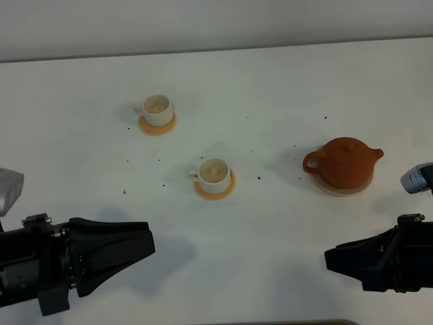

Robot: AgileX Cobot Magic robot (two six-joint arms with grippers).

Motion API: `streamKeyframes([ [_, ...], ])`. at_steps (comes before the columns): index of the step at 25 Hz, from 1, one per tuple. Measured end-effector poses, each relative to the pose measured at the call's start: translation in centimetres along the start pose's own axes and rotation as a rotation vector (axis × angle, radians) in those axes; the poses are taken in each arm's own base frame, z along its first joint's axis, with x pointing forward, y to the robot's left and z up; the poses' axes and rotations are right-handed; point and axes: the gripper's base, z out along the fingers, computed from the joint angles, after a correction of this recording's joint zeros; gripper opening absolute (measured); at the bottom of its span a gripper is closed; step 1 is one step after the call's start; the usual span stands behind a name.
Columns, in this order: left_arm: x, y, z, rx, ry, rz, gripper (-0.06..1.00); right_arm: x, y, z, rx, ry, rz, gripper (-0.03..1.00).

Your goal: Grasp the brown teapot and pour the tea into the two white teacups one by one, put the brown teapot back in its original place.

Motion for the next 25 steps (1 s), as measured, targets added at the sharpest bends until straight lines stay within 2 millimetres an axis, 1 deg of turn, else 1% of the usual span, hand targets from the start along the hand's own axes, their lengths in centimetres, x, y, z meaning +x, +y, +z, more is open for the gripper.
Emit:
streamKeyframes([
  [5, -1.9, -0.5, -0.1, -0.001, 0.034, 0.008, 0.26, -0.1, -0.1, 0.0, 0.006, -0.011, 0.009, 0.24],
  [9, -3.1, -1.1, -0.4, -0.03, 0.131, 0.022, 0.26, -0.2, -0.2, 0.0, 0.024, -0.025, 0.005, 0.24],
  [12, -4.3, -2.0, -1.1, -0.11, 0.222, 0.031, 0.26, -0.4, -0.6, 0.0, 0.064, -0.042, -0.001, 0.24],
  [15, -4.9, -3.2, -2.3, -0.243, 0.294, 0.05, 0.26, -0.7, -0.9, -0.1, 0.103, -0.063, -0.009, 0.24],
  [18, -4.6, -4.4, -3.8, -0.407, 0.321, 0.058, 0.26, -1.5, -0.8, -0.3, 0.114, -0.086, -0.03, 0.24],
  [20, -3.7, -4.8, -5.0, -0.531, 0.344, 0.06, 0.26, -2.1, -0.7, -0.4, 0.117, -0.098, -0.046, 0.24],
  [25, -2.2, -5.6, -7.5, -0.807, 0.338, 0.061, 0.26, -3.0, -0.4, -0.7, 0.119, -0.12, -0.071, 0.24],
])
